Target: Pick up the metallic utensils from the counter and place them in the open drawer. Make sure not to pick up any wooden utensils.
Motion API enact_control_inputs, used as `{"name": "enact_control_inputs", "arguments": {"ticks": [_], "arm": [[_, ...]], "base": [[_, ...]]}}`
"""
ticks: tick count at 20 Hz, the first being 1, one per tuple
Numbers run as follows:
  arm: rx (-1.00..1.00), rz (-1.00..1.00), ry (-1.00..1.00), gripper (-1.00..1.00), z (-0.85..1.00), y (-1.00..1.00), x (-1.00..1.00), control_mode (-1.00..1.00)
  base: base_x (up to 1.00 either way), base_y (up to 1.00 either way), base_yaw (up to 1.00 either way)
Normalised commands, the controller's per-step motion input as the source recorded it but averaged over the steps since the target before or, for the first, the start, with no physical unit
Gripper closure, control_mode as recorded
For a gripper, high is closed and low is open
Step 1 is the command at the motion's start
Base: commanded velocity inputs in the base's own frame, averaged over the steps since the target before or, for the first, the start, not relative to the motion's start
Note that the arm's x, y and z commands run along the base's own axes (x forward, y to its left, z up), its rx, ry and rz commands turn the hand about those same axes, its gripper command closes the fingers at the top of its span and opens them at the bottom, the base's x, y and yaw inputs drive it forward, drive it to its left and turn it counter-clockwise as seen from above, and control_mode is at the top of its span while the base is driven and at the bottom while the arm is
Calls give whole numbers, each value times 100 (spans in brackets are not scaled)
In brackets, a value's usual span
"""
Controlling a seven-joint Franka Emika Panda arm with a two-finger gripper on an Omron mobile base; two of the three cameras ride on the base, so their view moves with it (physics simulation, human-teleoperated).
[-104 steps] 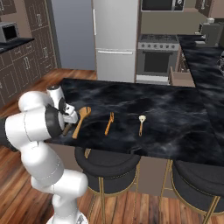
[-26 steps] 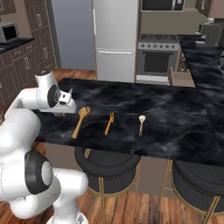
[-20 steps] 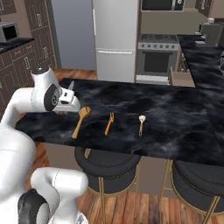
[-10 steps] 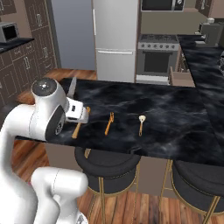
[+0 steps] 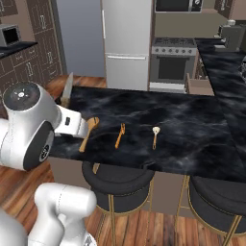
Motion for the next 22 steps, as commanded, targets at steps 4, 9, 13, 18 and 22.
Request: {"name": "enact_control_inputs", "arguments": {"ticks": [4, 9, 13, 18, 22], "arm": [[-9, -7, 51, 100, 8, 0, -3, -100], [-5, -8, 26, 100, -5, 0, 2, -100], [0, 0, 0, 100, 0, 0, 0, -100], [0, 0, 0, 100, 0, 3, -4, 100], [0, 0, 0, 100, 0, 0, 0, 100]], "base": [[0, 0, 0], [0, 0, 0], [0, 0, 0], [-11, 10, 0], [-30, 99, -13]]}}
